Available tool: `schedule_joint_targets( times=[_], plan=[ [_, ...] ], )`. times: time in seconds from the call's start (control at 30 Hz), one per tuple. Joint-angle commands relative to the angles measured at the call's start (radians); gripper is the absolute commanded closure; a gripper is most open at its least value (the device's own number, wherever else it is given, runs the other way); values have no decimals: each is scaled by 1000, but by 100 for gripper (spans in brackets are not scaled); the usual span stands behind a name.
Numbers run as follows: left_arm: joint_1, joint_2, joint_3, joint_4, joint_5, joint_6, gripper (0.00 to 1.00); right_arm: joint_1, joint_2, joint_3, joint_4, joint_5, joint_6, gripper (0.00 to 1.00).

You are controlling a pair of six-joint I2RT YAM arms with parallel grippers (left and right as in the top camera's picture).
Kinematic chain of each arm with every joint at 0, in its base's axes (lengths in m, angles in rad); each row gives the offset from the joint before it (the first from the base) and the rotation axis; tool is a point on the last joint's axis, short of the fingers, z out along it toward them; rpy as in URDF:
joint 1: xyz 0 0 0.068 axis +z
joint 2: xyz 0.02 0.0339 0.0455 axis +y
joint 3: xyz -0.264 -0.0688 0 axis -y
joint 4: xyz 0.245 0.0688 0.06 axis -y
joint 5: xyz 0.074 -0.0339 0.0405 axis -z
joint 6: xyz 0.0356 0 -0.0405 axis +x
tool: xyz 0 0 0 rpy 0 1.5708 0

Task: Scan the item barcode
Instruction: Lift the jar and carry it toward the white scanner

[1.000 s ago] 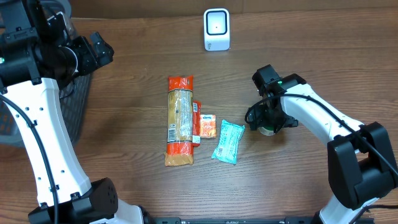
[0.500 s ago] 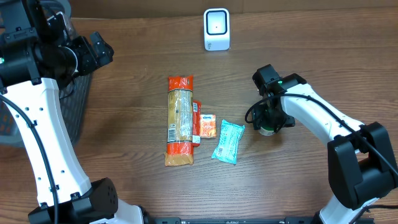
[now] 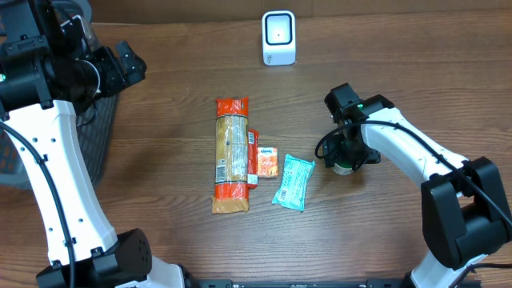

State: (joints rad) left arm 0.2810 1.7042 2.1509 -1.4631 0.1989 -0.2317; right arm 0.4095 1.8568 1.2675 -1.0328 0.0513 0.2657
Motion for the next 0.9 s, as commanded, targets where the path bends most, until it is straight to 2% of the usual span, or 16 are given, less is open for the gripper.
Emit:
schedule_joint_targets(
  times=[0.0,0.1,0.23,0.47,0.53,0.63,0.67,0.87],
  plan=[
    [-6,9,2,1,8,18,1,3,3,-21,10,-2,22,21],
    [-6,9,2,1,8,19,1,3,3,-55,42,-2,22,22],
    [-7,9,2,1,8,18,0,2,3,-70,60,-2,22,35],
    [-6,9,2,1,8,18,0,2,2,-55,74,-1,21,36],
    [-7,9,2,1,8,19,1,2,2,-51,91,-5,21,40],
    [-6,9,2,1,8,18,0,2,1,-25,89,-23,21,58],
    [-6,9,2,1,8,19,1,3,-1,-10,84,-32,21,60],
    [-7,9,2,1,8,19,0,3,-28,135,-40,-50,13,66]
  ],
)
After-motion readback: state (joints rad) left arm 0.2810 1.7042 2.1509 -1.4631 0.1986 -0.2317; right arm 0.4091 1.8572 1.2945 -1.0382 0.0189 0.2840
